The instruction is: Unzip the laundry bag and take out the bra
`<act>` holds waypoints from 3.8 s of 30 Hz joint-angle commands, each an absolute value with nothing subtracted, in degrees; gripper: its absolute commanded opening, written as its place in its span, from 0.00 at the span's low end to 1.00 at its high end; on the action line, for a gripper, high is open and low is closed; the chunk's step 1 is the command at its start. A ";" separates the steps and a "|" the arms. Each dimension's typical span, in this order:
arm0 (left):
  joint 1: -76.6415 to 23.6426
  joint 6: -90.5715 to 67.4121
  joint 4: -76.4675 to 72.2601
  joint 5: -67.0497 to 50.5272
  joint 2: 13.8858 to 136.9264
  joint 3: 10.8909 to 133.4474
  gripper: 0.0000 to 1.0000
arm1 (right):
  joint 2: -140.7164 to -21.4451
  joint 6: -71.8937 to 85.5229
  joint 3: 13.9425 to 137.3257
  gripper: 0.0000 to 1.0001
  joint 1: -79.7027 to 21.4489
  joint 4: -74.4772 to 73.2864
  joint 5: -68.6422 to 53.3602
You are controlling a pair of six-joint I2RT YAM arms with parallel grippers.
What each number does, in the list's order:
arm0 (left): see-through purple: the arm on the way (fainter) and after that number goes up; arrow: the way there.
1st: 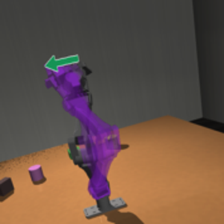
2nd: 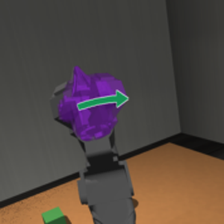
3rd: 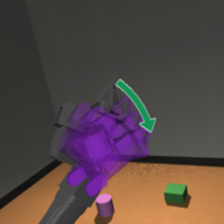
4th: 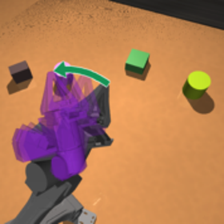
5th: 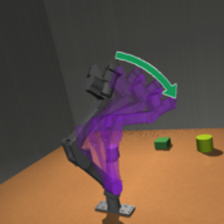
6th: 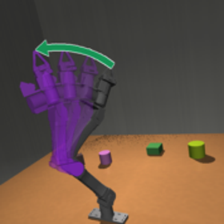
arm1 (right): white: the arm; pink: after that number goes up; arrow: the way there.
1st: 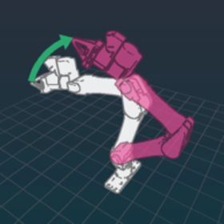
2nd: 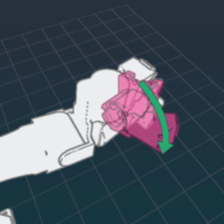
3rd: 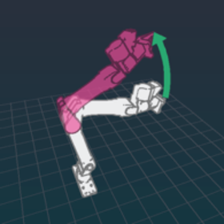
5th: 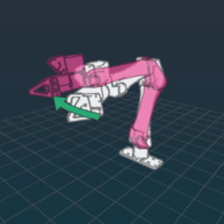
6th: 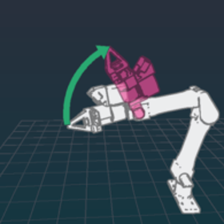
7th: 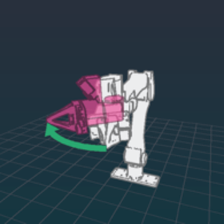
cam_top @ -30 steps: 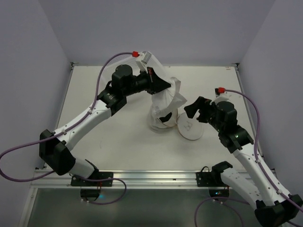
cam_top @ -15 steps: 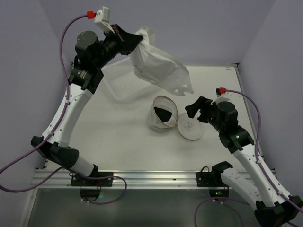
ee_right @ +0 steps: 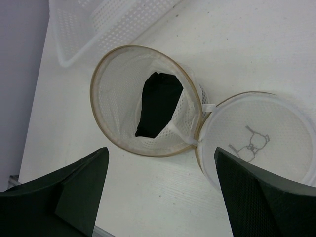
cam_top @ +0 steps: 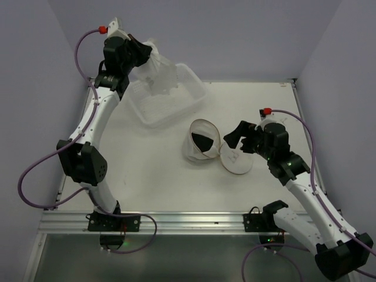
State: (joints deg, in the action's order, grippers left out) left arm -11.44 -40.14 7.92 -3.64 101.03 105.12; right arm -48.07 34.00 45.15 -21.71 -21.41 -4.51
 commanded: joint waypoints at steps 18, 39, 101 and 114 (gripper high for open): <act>-11.08 -57.03 -8.43 6.67 113.91 95.74 0.00 | -53.34 31.46 47.46 0.89 -21.53 -18.28 -7.38; -12.30 -38.26 10.19 8.36 106.45 94.57 0.91 | -61.25 31.73 49.48 0.89 -21.27 -18.10 -4.40; -46.23 -26.81 22.06 5.63 117.96 75.85 0.00 | -73.57 37.97 38.15 0.83 -14.33 -4.05 -18.10; -46.05 -24.26 18.11 0.27 102.93 74.80 0.00 | -73.73 39.90 40.34 0.82 -15.47 -0.61 -24.43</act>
State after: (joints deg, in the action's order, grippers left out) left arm -46.24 -25.85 19.00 3.25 107.98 75.09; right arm -74.08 38.72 37.82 -15.11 -2.92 -22.41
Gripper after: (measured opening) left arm 0.039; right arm 0.825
